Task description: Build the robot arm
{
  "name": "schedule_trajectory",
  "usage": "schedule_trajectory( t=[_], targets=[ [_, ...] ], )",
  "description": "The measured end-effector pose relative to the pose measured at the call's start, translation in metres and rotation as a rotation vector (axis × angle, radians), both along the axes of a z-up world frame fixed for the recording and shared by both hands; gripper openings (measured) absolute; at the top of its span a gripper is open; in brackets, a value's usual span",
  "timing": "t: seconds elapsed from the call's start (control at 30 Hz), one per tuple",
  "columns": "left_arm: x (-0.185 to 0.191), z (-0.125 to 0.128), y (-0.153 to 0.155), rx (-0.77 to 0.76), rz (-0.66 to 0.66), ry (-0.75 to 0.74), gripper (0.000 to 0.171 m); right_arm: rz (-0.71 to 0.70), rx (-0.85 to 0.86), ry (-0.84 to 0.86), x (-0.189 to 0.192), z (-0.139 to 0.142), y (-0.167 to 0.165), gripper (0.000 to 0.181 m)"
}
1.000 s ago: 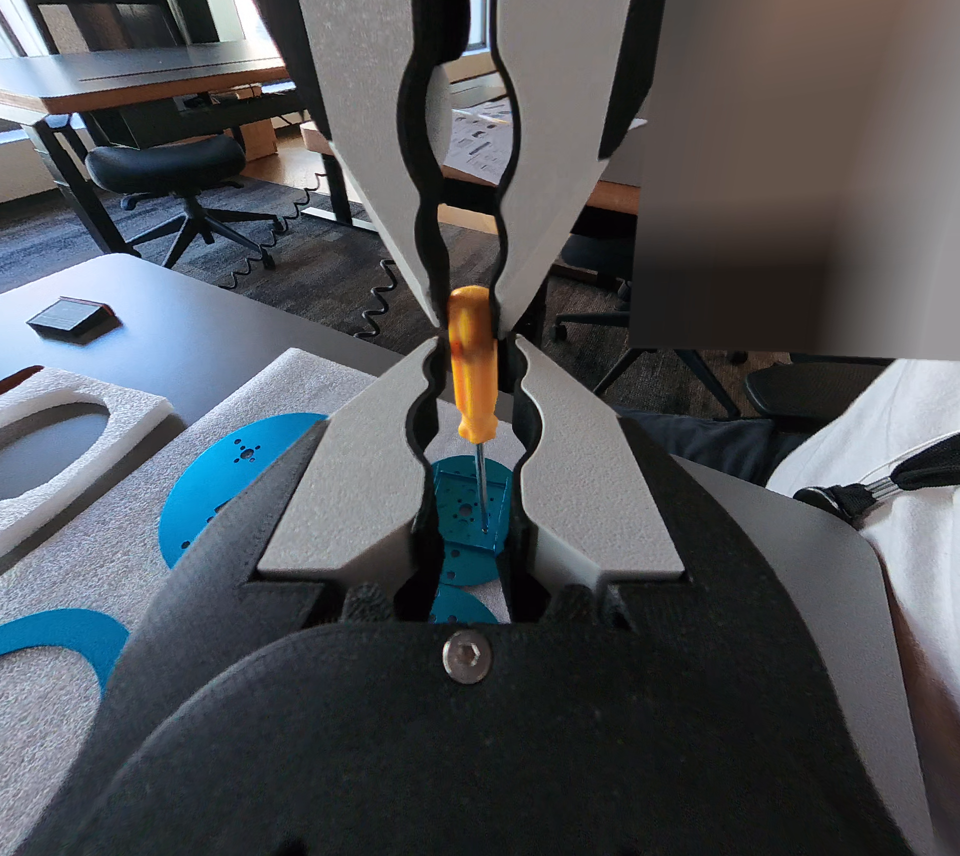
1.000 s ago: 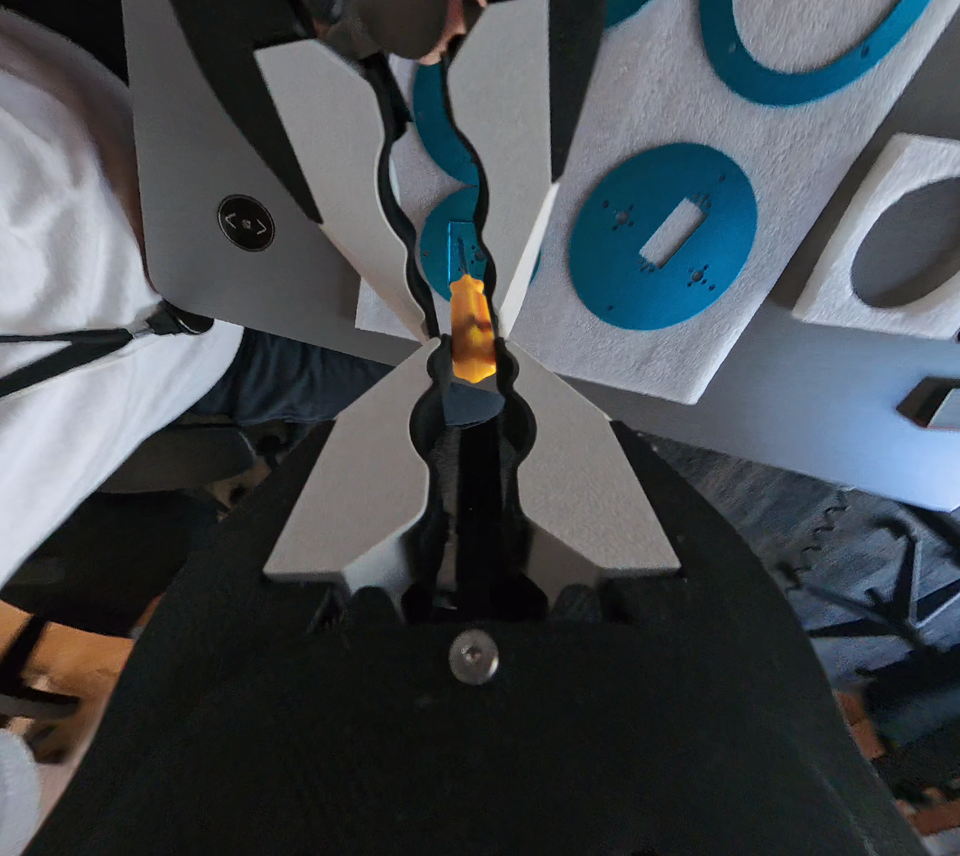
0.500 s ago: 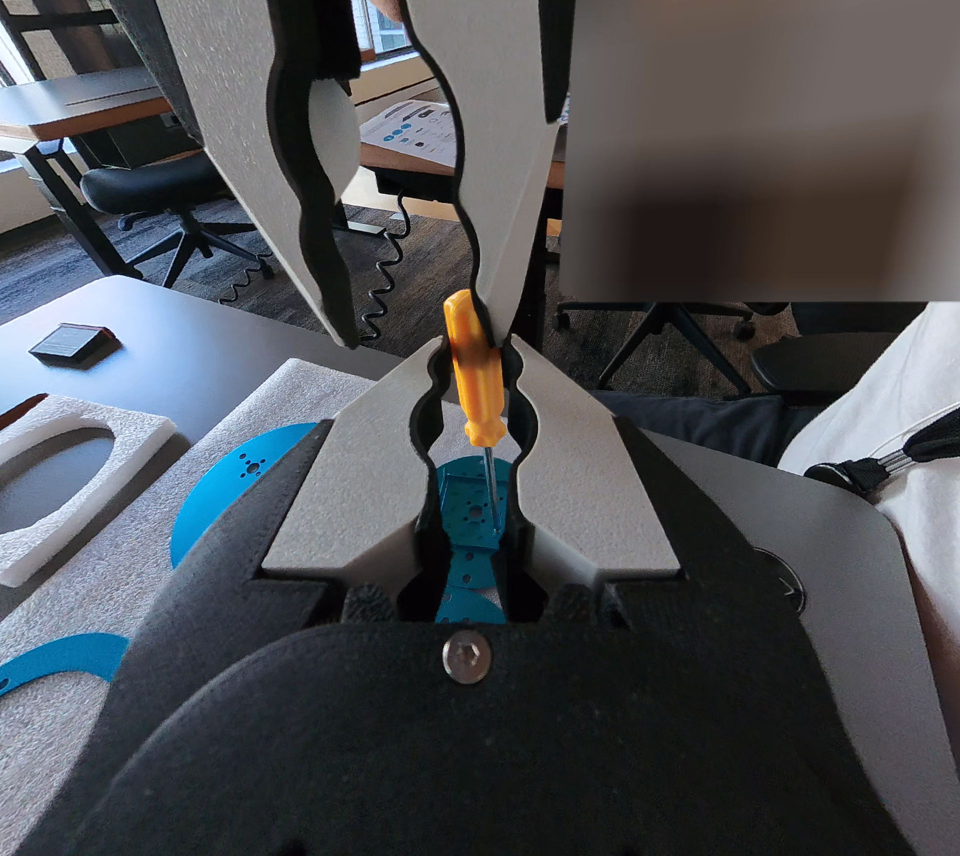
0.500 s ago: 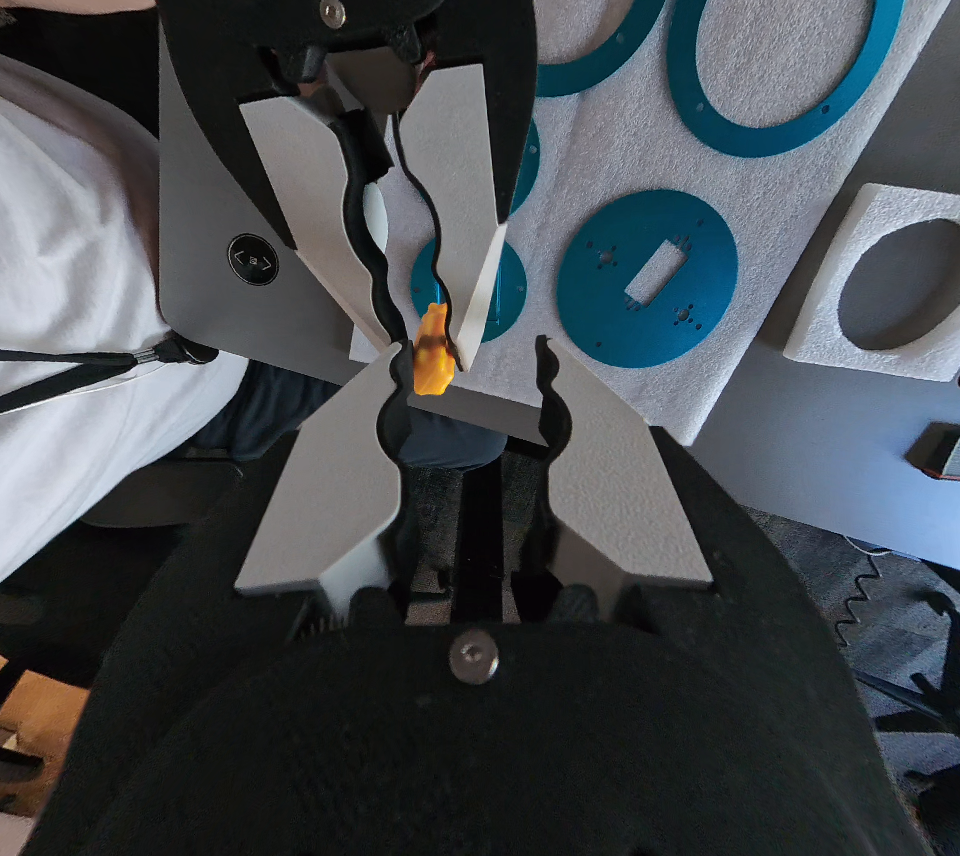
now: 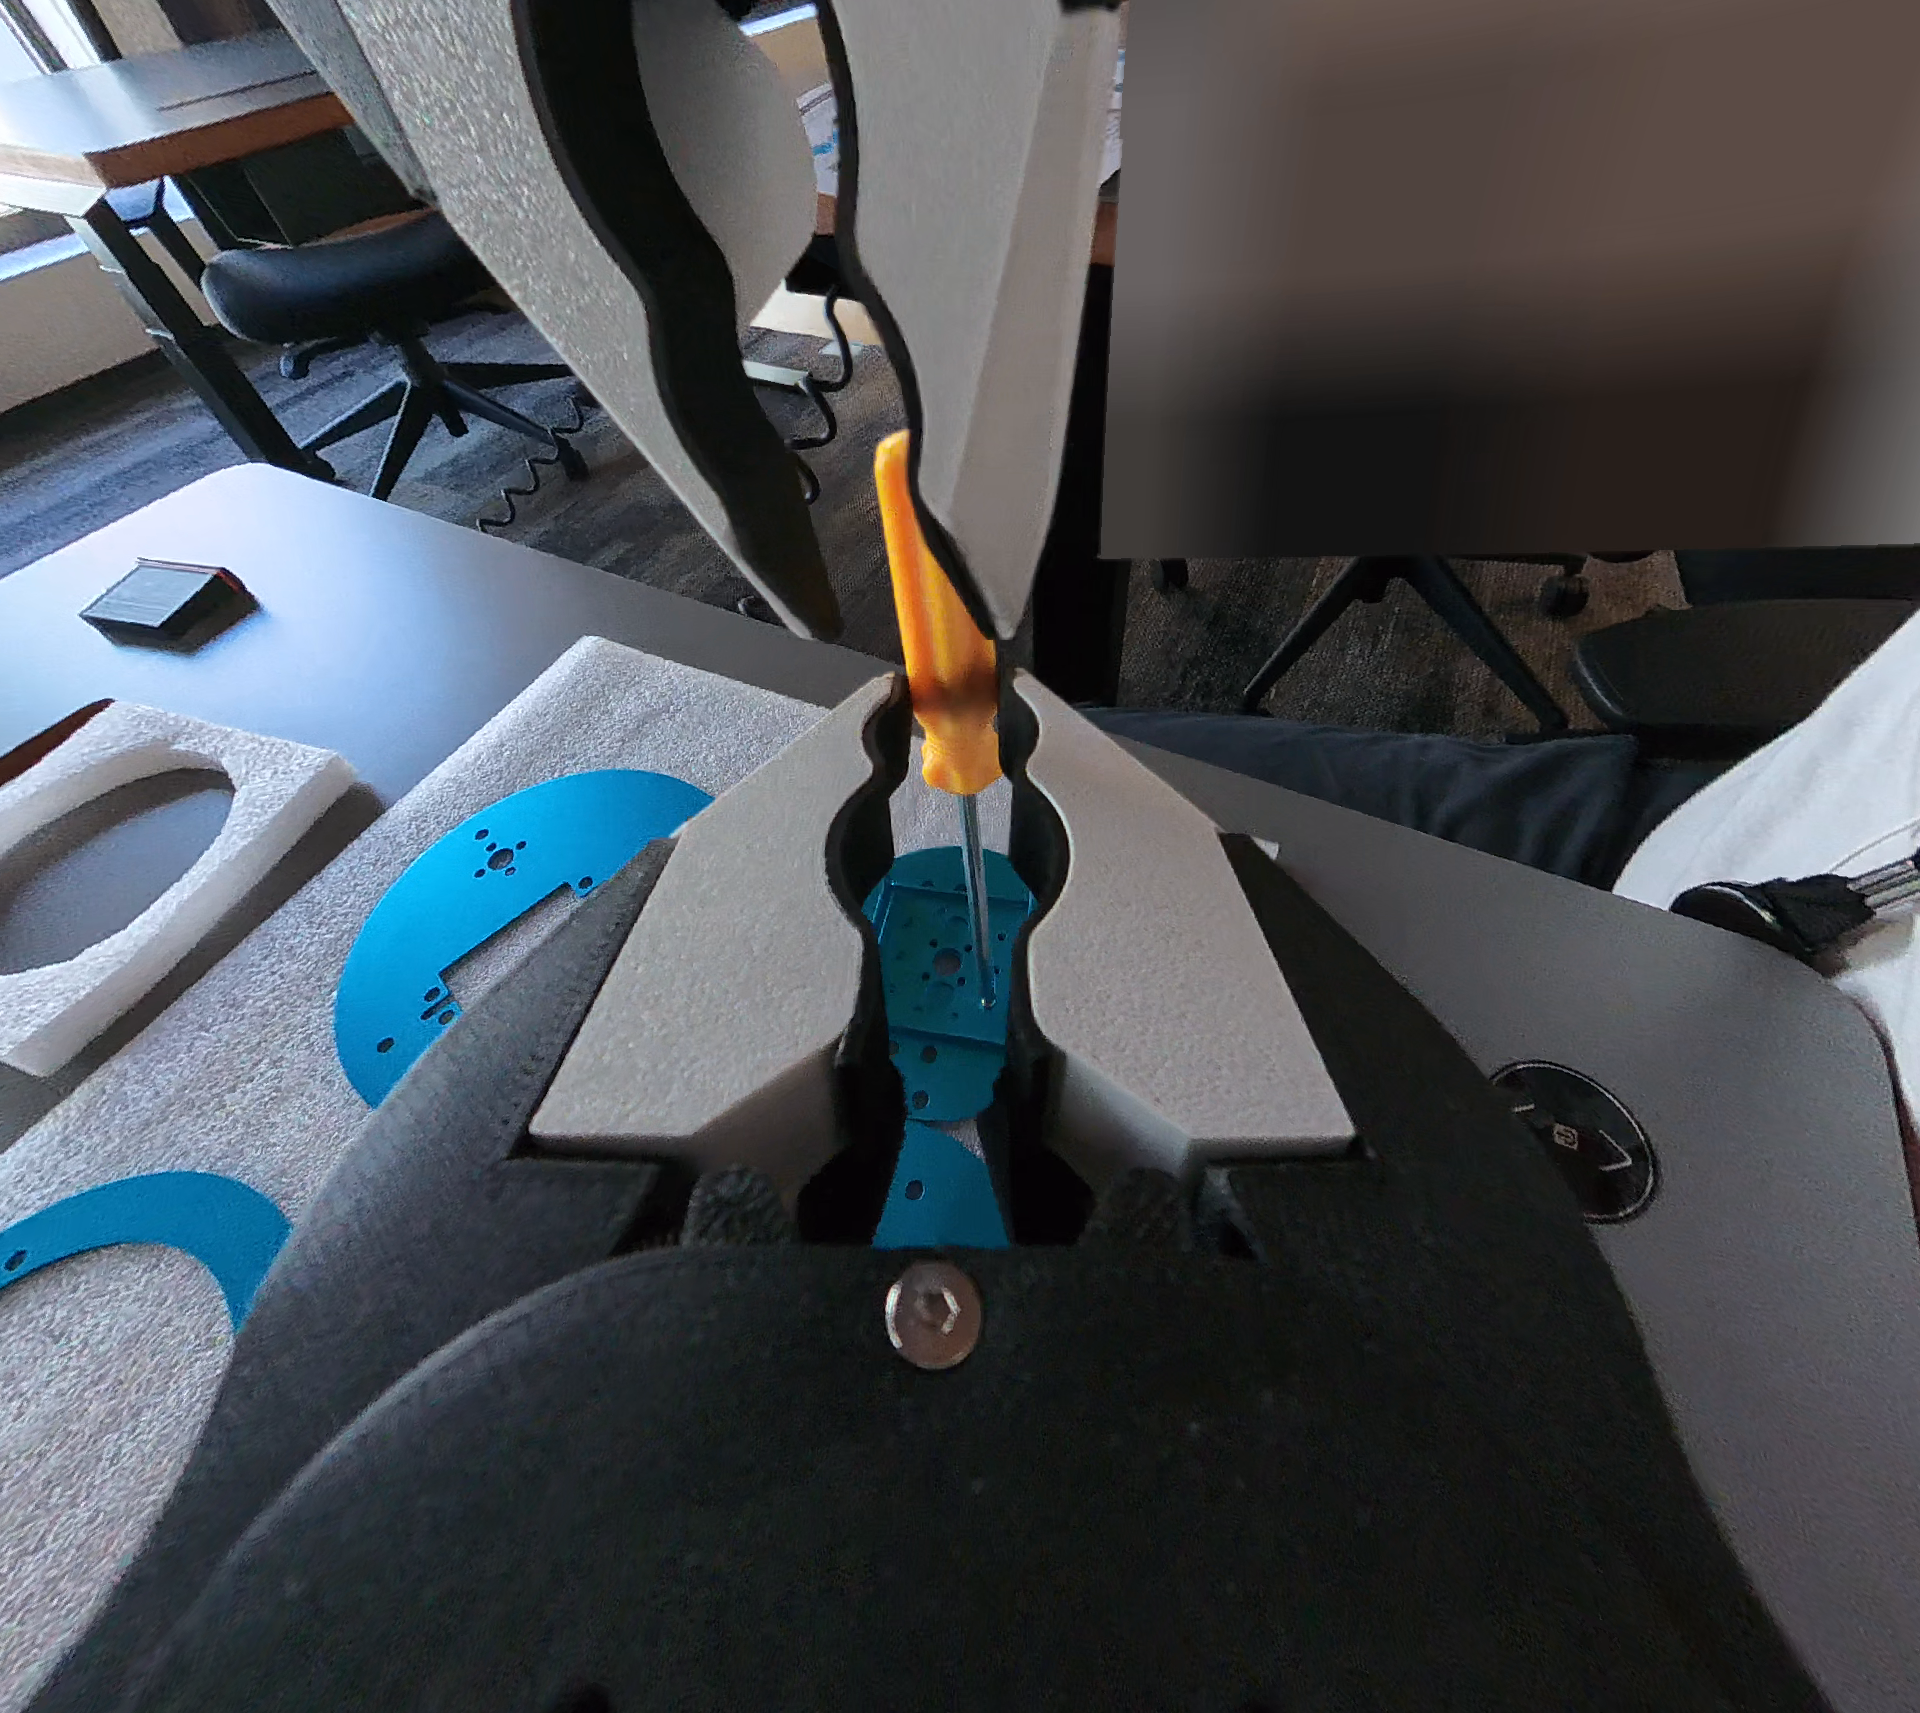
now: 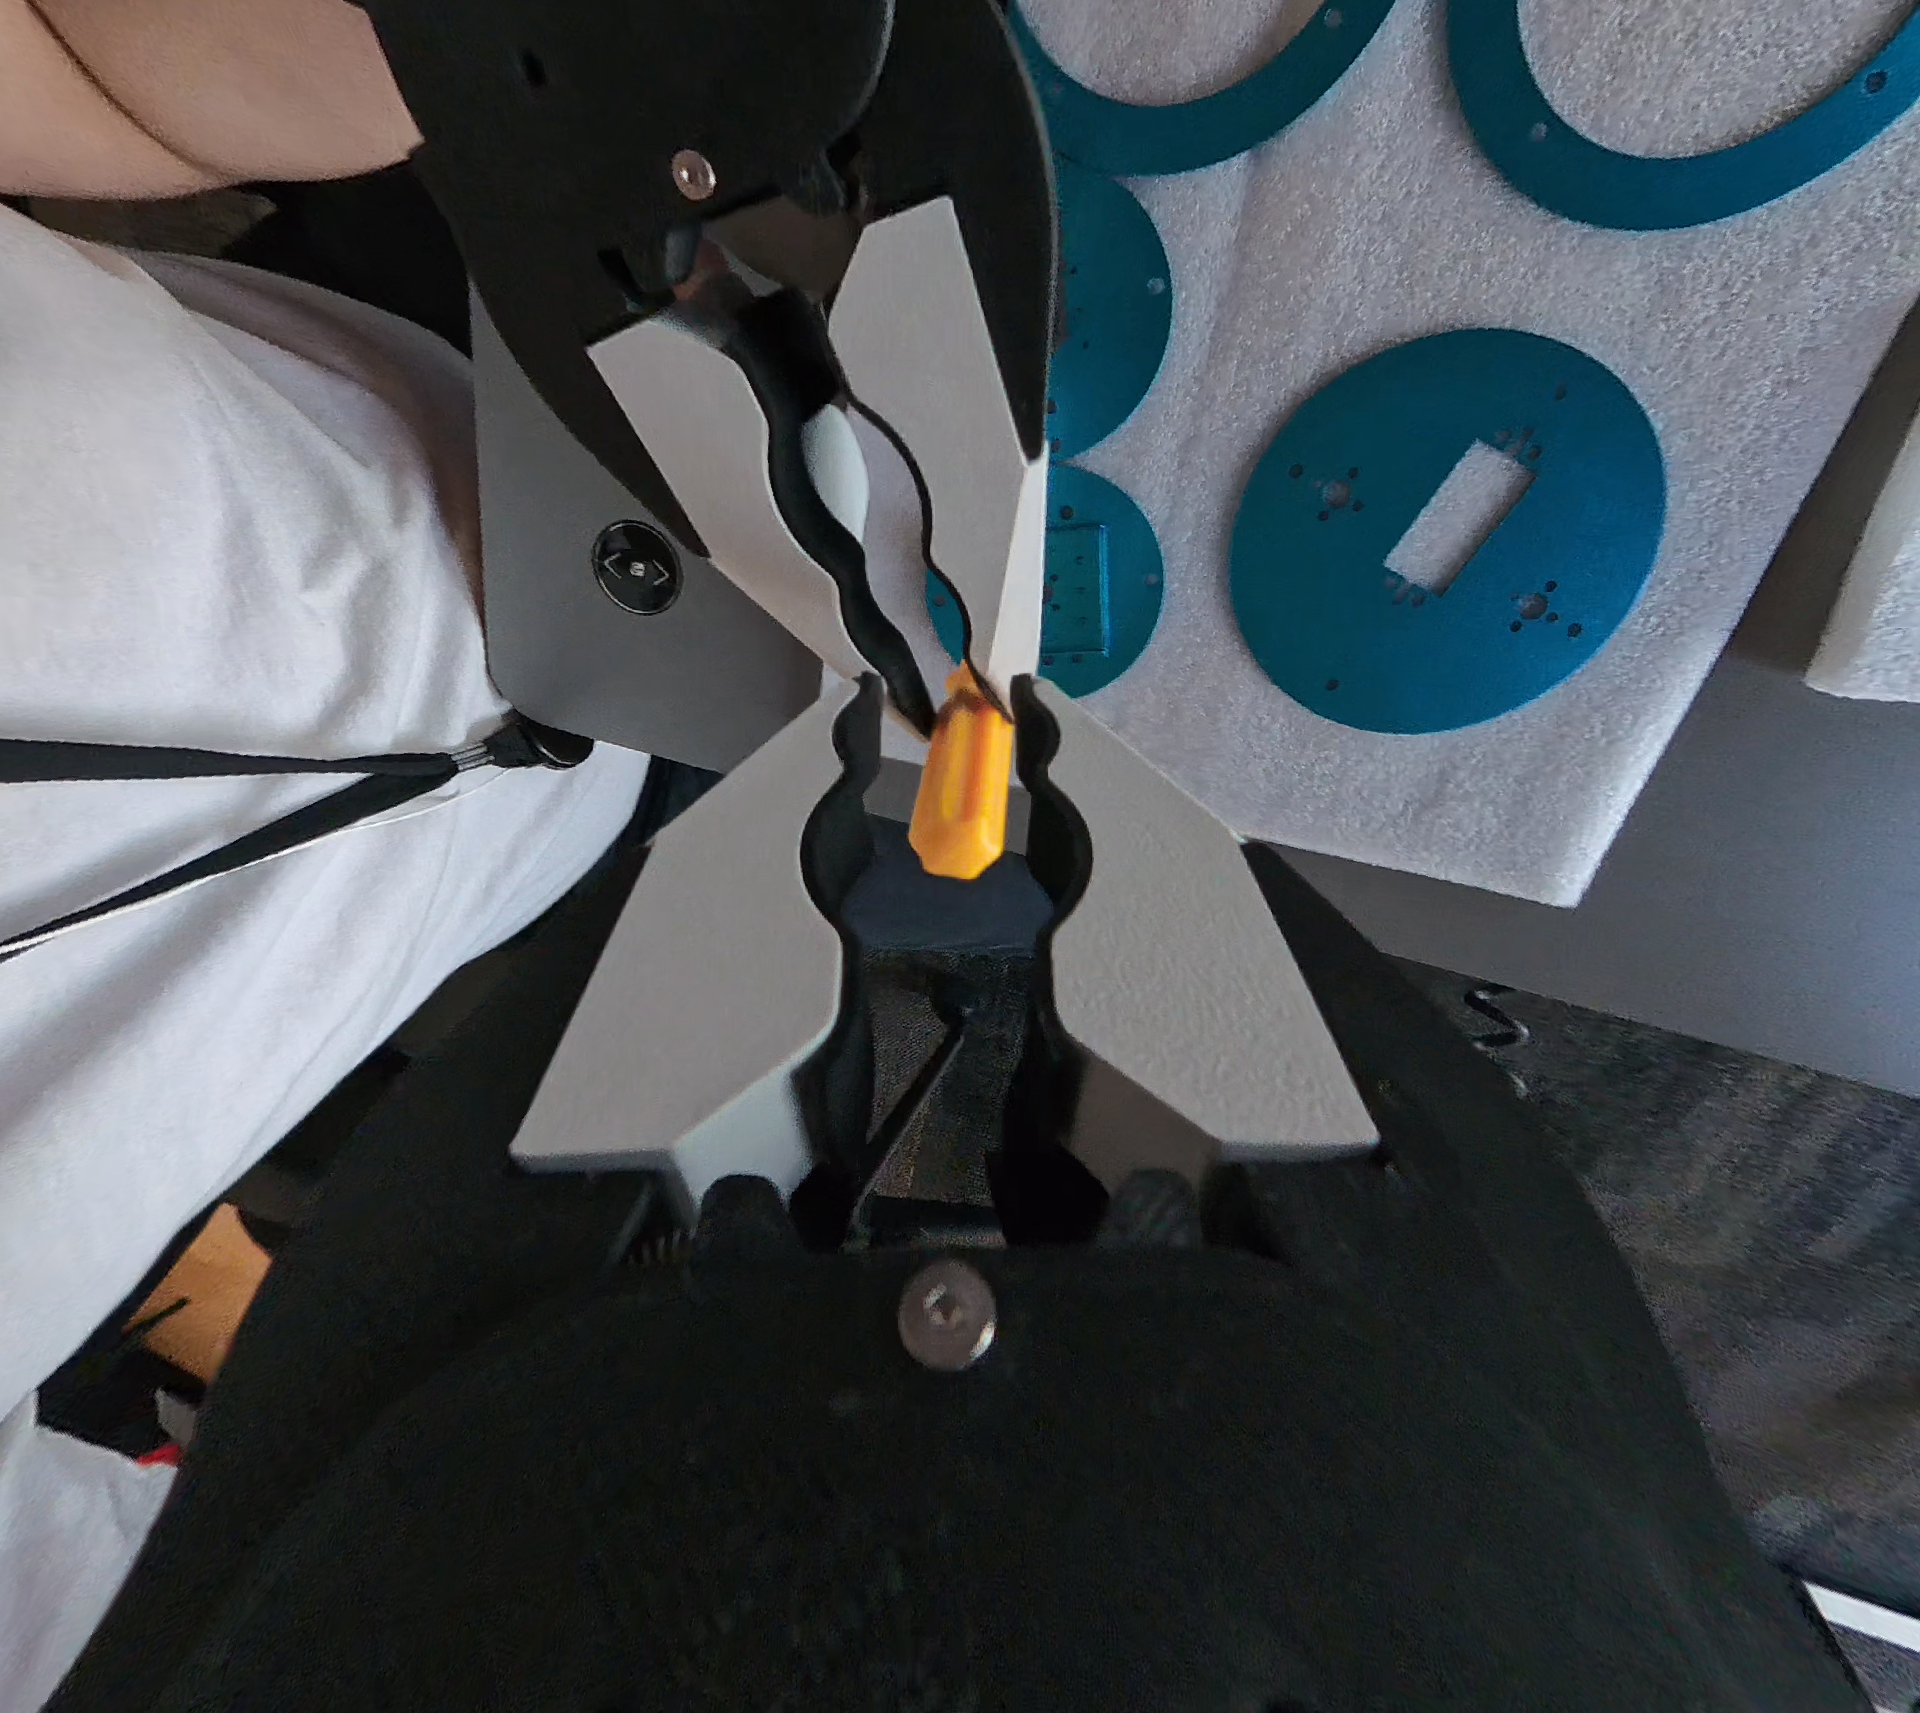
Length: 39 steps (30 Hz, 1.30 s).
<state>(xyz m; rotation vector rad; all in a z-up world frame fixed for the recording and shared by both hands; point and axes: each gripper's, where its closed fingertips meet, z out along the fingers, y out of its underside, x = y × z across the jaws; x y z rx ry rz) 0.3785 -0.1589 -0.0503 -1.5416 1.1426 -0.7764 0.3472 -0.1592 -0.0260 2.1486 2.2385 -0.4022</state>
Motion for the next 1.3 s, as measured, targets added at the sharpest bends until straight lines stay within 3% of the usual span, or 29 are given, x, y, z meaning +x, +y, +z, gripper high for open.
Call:
schedule_trajectory(
  t=[0.1, 0.17, 0.23, 0.33, 0.47, 0.5, 0.6, 0.73, 0.9, 0.93, 1.0, 1.17, 1.23, 1.3],
  targets=[
    [-0.002, 0.000, 0.002, -0.009, 0.008, -0.020, 0.014, 0.021, -0.014, 0.025, -0.002, 0.002, -0.001, 0.025],
    [-0.003, 0.000, 0.000, -0.019, -0.009, -0.025, 0.014, 0.051, -0.045, 0.131, -0.006, 0.017, -0.003, 0.031],
    [-0.005, 0.001, 0.000, -0.014, -0.008, -0.030, 0.014, 0.145, 0.026, 0.225, -0.001, 0.031, 0.007, 0.043],
    [-0.006, 0.001, 0.000, -0.014, -0.013, -0.036, 0.015, 0.346, 0.094, 0.197, 0.024, 0.020, 0.010, 0.047],
    [-0.005, 0.001, -0.002, -0.009, -0.022, -0.033, 0.015, 0.514, 0.208, 0.166, 0.025, -0.003, 0.009, 0.042],
    [-0.006, 0.001, -0.002, -0.008, -0.024, -0.032, 0.015, 0.533, 0.212, 0.166, 0.024, -0.004, 0.006, 0.021],
    [-0.008, 0.002, -0.003, -0.018, -0.024, -0.036, 0.015, 0.494, 0.188, 0.142, 0.020, -0.003, 0.003, 0.014],
    [-0.008, 0.004, -0.002, -0.020, 0.012, -0.044, 0.025, 0.313, 0.157, 0.063, 0.018, -0.003, 0.009, 0.013],
    [-0.009, 0.004, 0.004, 0.013, 0.057, -0.020, 0.017, 0.044, 0.093, 0.004, 0.017, -0.003, 0.007, 0.014],
    [-0.008, 0.004, 0.002, 0.008, 0.041, -0.026, 0.016, 0.073, 0.086, 0.000, 0.018, -0.002, 0.004, 0.016],
    [-0.008, 0.004, 0.000, 0.002, 0.018, -0.035, 0.016, 0.200, 0.148, 0.037, 0.015, 0.000, 0.006, 0.042],
    [-0.008, 0.004, -0.004, 0.010, -0.013, -0.029, 0.016, 0.411, 0.217, 0.077, 0.011, 0.002, -0.001, 0.027],
    [-0.008, 0.004, -0.005, 0.009, -0.020, -0.027, 0.016, 0.409, 0.214, 0.049, 0.012, -0.001, 0.000, 0.015],
    [-0.008, 0.004, -0.005, -0.004, -0.024, -0.034, 0.016, 0.360, 0.189, 0.033, 0.013, -0.001, -0.001, 0.015]
  ],
)
